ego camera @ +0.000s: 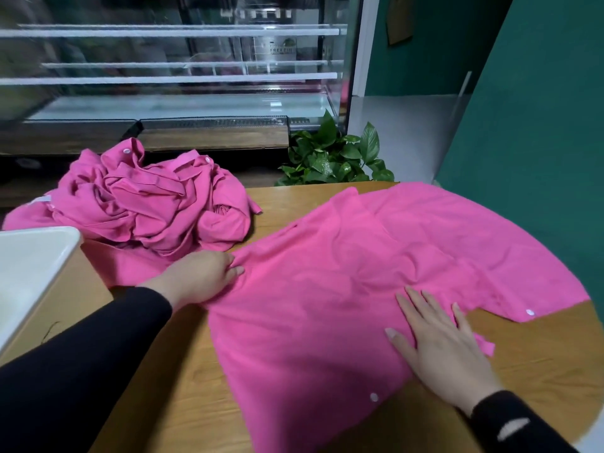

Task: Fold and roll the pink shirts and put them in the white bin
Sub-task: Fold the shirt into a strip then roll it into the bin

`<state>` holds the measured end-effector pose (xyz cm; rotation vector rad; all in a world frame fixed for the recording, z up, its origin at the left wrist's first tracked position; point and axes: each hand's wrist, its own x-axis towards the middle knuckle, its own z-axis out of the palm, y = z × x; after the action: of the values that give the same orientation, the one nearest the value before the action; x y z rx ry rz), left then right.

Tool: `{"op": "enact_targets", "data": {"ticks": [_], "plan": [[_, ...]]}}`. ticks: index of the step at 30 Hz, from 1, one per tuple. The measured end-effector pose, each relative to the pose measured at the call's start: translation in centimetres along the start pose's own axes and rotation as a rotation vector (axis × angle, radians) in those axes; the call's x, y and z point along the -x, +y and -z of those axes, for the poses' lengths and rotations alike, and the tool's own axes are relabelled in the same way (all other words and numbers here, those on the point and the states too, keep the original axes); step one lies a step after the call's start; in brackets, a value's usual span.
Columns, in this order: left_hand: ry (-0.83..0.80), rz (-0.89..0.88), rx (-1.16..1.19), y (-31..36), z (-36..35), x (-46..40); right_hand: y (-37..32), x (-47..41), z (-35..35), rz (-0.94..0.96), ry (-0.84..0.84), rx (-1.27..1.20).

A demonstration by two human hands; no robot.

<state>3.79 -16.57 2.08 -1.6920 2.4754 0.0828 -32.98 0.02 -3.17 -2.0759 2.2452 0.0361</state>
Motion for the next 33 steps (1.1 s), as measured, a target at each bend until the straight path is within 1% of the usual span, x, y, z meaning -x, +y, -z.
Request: {"op": "enact_targets", "data": {"ticks": [2,4,5,6,7,8,9,10,11,12,13,15,18,20,23,27,28,30,32,33], "plan": [[-0.123,0.055,0.123,-0.2,-0.7,2.9,2.4,-1.3,0.8,0.101,-0.085,0.001],[-0.357,0.087,0.351,-0.2,-1.3,6.1,4.4,-2.8,1.8,0.166,-0.164,-0.007],[-0.472,0.084,0.486,-0.1,-1.5,7.7,4.8,-3.5,2.6,0.168,-0.210,-0.028],[-0.539,0.074,0.624,0.2,-1.3,8.9,5.0,-4.1,3.3,0.144,-0.242,-0.042],[-0.542,0.057,0.723,0.4,-1.1,9.7,4.6,-4.5,3.9,0.102,-0.244,-0.044],[-0.491,0.031,0.775,0.7,-0.7,10.2,3.8,-4.5,4.4,0.047,-0.206,-0.041],[-0.399,-0.008,0.746,0.8,-0.6,10.1,2.4,-4.3,4.7,-0.009,-0.127,-0.050],[-0.289,-0.041,0.689,1.0,-0.3,9.8,0.8,-3.7,4.8,-0.071,-0.040,-0.102],[-0.196,-0.074,0.651,1.3,-0.2,9.3,-1.0,-2.9,4.6,-0.124,0.010,-0.179],[-0.117,-0.125,0.650,1.6,-0.1,8.9,-2.8,-1.7,4.1,-0.162,0.006,-0.268],[-0.061,-0.174,0.678,1.8,-0.3,8.3,-4.5,-0.5,3.3,-0.181,-0.033,-0.333],[-0.008,-0.208,0.739,2.1,-0.6,7.2,-6.4,1.2,1.4,-0.203,-0.076,-0.333],[-0.017,-0.194,0.746,1.2,-2.0,5.9,-6.1,1.5,-0.3,-0.169,0.031,-0.135],[0.042,-0.183,0.731,0.3,-3.4,5.9,-4.8,0.9,-0.7,-0.126,0.070,-0.076],[0.150,-0.141,0.778,-0.2,-5.4,7.8,-3.0,-0.4,-0.5,-0.039,0.033,-0.057],[0.296,-0.175,0.650,1.4,-7.0,11.8,-1.1,-2.1,0.2,0.037,-0.022,-0.037],[0.300,-0.175,0.647,1.9,-7.1,12.7,-0.8,-2.4,0.4,0.052,-0.034,-0.029],[0.249,-0.164,0.673,2.7,-7.0,14.2,-0.2,-2.6,0.7,0.082,-0.058,-0.010],[0.091,-0.109,0.768,3.3,-5.5,15.0,0.5,-2.3,0.7,0.096,-0.077,0.004],[-0.034,-0.047,0.854,3.3,-4.2,14.9,0.8,-2.0,0.7,0.099,-0.078,0.003]]}}
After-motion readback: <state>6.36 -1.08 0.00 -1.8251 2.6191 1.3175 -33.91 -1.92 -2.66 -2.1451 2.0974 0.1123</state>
